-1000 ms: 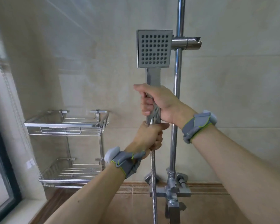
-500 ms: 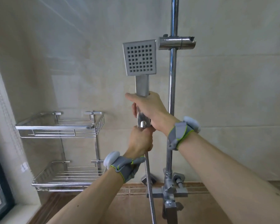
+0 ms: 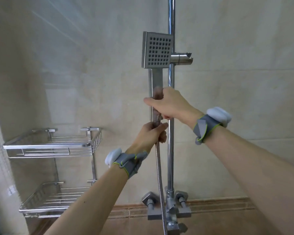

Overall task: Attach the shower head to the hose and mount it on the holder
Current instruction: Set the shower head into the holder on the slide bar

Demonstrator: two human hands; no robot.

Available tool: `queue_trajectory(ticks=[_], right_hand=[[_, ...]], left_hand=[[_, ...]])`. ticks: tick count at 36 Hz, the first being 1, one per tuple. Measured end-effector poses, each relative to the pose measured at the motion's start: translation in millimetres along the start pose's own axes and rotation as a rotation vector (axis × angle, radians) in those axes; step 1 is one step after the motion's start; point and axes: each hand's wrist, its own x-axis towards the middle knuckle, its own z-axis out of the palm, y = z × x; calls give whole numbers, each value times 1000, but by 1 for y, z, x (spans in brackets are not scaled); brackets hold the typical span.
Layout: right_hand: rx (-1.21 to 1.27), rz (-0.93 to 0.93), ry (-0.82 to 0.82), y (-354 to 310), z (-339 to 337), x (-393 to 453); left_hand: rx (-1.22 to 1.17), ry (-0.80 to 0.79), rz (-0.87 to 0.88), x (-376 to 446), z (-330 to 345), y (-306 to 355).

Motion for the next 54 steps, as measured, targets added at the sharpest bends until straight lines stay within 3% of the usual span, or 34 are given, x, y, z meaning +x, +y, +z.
queue_trajectory(ticks=[9,14,19,25,29,39,45,54], right_hand=[[109,13,270,12,-62,37],[87,-16,271,8,-98,47],[71,-14,369,9,-116,59],[69,-10,482,19,-131,64],[103,-37,488,25,-137,68],[83,-175,565,16,-142,84],[42,-233,591,5,-148,91],[62,-211,600,-10,-147,98]], left_hand=[[564,-175,57,14,14,-17],[501,-228,-6,29,44,-17],[491,-200,41,44,76,-8],[47,-40,-62,58,102,-5],[44,-56,-120,69,108,-7],[-17,89,21,104,119,12],[-194,115,51,117,120,33],[-210,235,87,127,119,37]])
